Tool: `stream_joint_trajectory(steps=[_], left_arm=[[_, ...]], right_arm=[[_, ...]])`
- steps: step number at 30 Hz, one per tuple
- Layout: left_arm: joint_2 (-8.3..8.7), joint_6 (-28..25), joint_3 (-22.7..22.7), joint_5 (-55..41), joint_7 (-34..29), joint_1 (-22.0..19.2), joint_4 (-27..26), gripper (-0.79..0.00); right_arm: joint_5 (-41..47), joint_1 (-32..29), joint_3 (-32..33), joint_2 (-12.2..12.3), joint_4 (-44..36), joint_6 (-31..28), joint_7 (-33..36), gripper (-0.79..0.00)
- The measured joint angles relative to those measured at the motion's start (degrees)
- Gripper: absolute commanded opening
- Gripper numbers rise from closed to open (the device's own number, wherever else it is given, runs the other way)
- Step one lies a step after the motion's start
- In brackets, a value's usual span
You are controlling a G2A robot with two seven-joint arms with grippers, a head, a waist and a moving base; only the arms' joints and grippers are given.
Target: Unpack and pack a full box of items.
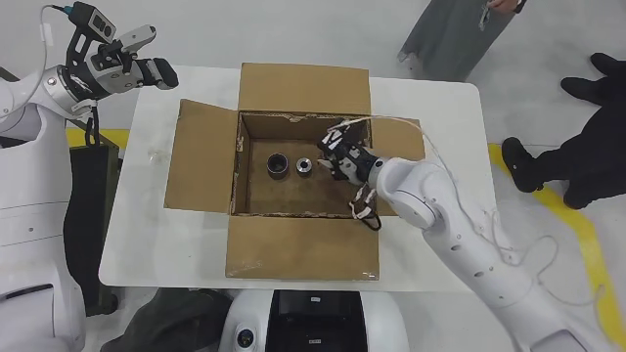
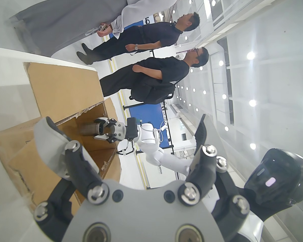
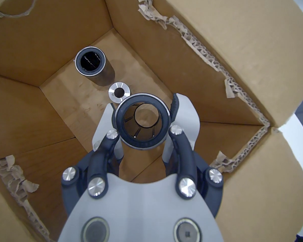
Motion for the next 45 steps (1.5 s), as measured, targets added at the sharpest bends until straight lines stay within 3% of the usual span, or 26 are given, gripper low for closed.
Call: stream_joint_trajectory(steps=[22,26,30,42,45], left_arm=[[0.0,0.0,0.0,0.0,0.0,0.0,0.0,0.0],[0.0,0.0,0.0,0.0,0.0,0.0,0.0,0.0],[0.0,0.0,0.0,0.0,0.0,0.0,0.0,0.0],[0.0,0.0,0.0,0.0,0.0,0.0,0.0,0.0],[0.0,0.0,0.0,0.0,0.0,0.0,0.0,0.0]], right_arm=[[0.78,6.1,-5.2,-3.59,11.18,2.97,1.97,-0.779],[0.32,6.72,-5.87,-4.12,12.05,3.48,2.73,-0.708],[-0.02,7.13,-6.24,-4.56,12.81,3.7,3.57,-0.573],[-0.8,7.63,-6.83,-5.62,14.4,3.48,4.56,-0.397],[-0.89,7.56,-6.68,-5.78,14.4,3.28,4.75,-0.32]])
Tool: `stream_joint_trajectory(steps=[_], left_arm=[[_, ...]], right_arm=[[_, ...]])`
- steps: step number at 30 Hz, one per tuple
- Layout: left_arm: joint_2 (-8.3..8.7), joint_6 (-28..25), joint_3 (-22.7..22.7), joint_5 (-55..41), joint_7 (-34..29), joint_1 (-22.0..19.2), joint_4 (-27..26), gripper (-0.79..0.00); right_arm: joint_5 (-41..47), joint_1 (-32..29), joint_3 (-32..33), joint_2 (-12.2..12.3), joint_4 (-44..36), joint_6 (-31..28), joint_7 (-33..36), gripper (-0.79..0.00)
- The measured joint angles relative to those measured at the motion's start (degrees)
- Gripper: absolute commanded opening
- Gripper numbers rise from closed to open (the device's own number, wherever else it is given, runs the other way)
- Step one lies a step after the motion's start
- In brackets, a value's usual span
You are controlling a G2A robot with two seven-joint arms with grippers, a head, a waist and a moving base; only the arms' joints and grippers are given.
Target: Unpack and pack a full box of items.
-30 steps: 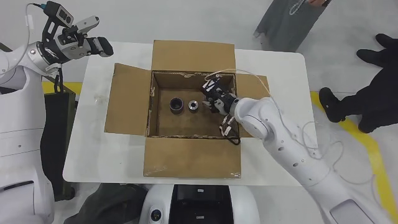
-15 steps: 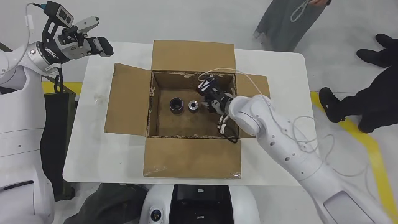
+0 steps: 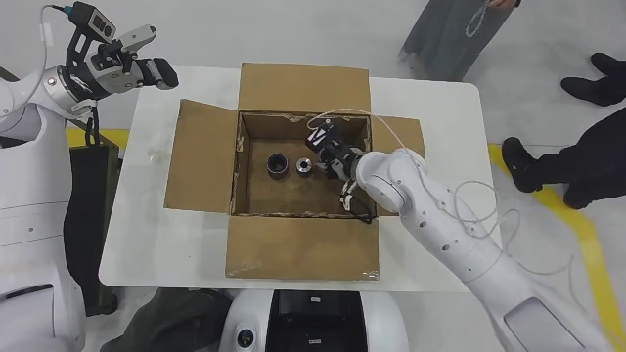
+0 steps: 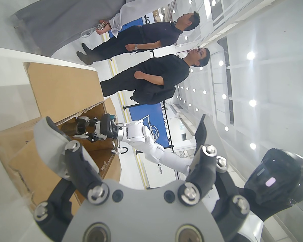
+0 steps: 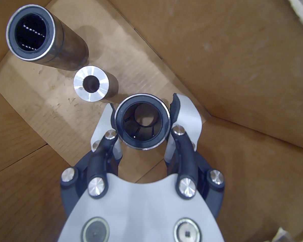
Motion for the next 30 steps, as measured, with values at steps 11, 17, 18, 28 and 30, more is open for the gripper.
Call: stream_joint_trajectory(steps=[11,17,18,28,30], left_arm=[[0.0,0.0,0.0,0.0,0.0,0.0,0.0,0.0],[0.0,0.0,0.0,0.0,0.0,0.0,0.0,0.0],[0.0,0.0,0.0,0.0,0.0,0.0,0.0,0.0],[0.0,0.0,0.0,0.0,0.0,0.0,0.0,0.0],[0.0,0.0,0.0,0.0,0.0,0.0,0.0,0.0]], right_arm=[[-0.43,-3.82,3.79,0.89,-7.81,-2.32,-2.04,-0.188],[-0.21,-10.2,8.68,2.68,-18.62,-6.28,-3.27,-0.256],[-0.17,-11.68,9.71,3.04,-20.67,-7.17,-3.91,-0.252],[9.31,-21.41,21.57,5.7,-30.44,-15.82,-7.15,-0.212],[13.46,-23.02,24.87,6.19,-31.16,-17.44,-7.62,-0.182]])
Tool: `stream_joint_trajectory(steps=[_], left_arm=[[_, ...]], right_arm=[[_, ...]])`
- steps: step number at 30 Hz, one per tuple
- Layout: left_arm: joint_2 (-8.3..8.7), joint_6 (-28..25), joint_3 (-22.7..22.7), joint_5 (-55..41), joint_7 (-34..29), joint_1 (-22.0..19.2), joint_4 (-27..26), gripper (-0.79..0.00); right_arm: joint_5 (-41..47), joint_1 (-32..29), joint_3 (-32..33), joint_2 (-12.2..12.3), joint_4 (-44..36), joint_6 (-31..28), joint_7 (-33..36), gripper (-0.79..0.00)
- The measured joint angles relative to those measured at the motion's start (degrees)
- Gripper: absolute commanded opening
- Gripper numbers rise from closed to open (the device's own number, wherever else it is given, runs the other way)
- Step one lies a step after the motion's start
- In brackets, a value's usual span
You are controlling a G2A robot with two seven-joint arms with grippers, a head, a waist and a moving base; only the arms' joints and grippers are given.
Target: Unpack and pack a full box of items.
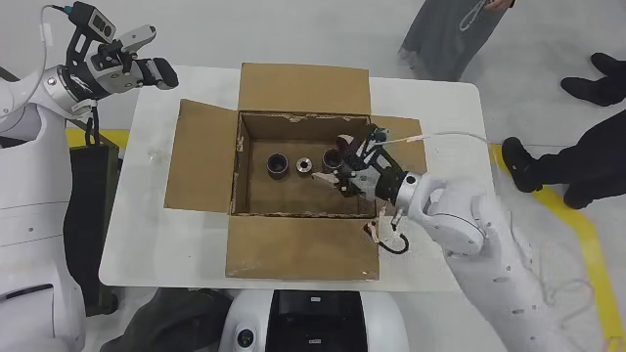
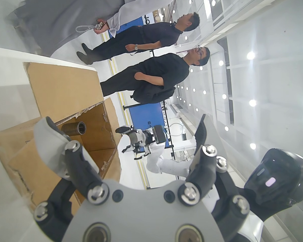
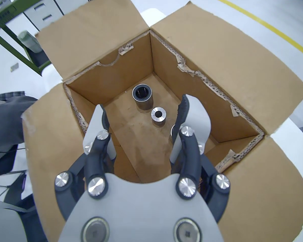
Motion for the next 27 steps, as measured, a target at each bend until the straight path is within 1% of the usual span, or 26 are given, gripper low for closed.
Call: stream_joint_trajectory(steps=[2,4,5,6,11,16,27], left_arm=[[0.0,0.0,0.0,0.0,0.0,0.0,0.0,0.0],[0.0,0.0,0.0,0.0,0.0,0.0,0.0,0.0],[0.0,0.0,0.0,0.0,0.0,0.0,0.0,0.0],[0.0,0.0,0.0,0.0,0.0,0.0,0.0,0.0],[0.0,0.0,0.0,0.0,0.0,0.0,0.0,0.0],[0.0,0.0,0.0,0.0,0.0,0.0,0.0,0.0],[0.0,0.0,0.0,0.0,0.0,0.0,0.0,0.0]], right_arm=[[2.78,-1.39,2.8,0.43,-0.85,-1.18,-0.3,-0.148],[5.61,-3.22,5.83,0.91,-1.72,-2.68,-0.53,-0.089],[6.89,-3.97,6.94,1.1,-1.91,-3.43,-0.52,-0.058],[8.71,-4.81,8.32,1.33,-1.9,-4.39,-0.32,0.0],[16.66,-6.67,13.32,2.29,-0.09,-7.51,2.51,0.0],[25.92,-7.12,16.83,3.23,3.9,-10.75,6.29,0.0],[40.16,-8.29,25.33,5.18,13.05,-11.28,11.47,0.0]])
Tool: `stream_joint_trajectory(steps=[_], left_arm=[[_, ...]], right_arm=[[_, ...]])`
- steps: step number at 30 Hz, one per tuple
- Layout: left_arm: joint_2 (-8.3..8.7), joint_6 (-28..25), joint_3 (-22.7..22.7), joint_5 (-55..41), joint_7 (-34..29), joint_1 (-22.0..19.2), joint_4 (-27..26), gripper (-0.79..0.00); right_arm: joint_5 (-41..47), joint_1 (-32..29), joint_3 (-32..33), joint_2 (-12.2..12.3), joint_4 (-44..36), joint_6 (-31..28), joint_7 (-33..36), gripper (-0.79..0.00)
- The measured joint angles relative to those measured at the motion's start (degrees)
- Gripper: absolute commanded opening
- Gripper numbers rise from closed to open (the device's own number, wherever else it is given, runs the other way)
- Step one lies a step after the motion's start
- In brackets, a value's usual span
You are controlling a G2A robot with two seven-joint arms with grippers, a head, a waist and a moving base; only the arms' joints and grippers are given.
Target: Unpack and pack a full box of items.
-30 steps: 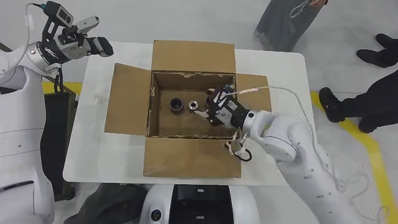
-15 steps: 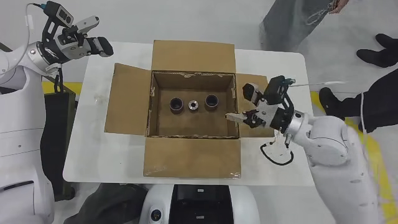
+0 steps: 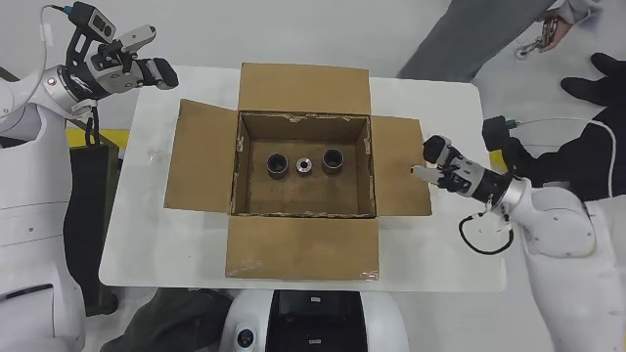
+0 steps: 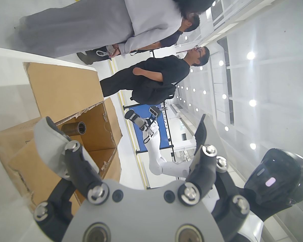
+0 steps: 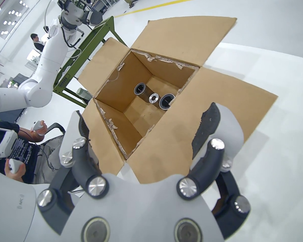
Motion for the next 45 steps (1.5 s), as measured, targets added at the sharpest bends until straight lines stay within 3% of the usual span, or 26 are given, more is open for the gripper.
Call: stream_joint_trajectory(steps=[16,30,45], left_arm=[[0.0,0.0,0.0,0.0,0.0,0.0,0.0,0.0],[0.0,0.0,0.0,0.0,0.0,0.0,0.0,0.0],[0.0,0.0,0.0,0.0,0.0,0.0,0.0,0.0]], right_arm=[[7.03,3.12,2.0,1.49,16.63,1.07,1.41,0.0],[9.17,9.3,-4.82,1.42,28.13,0.88,3.0,0.0],[10.78,8.36,-9.34,1.79,23.15,-1.74,5.77,0.0]])
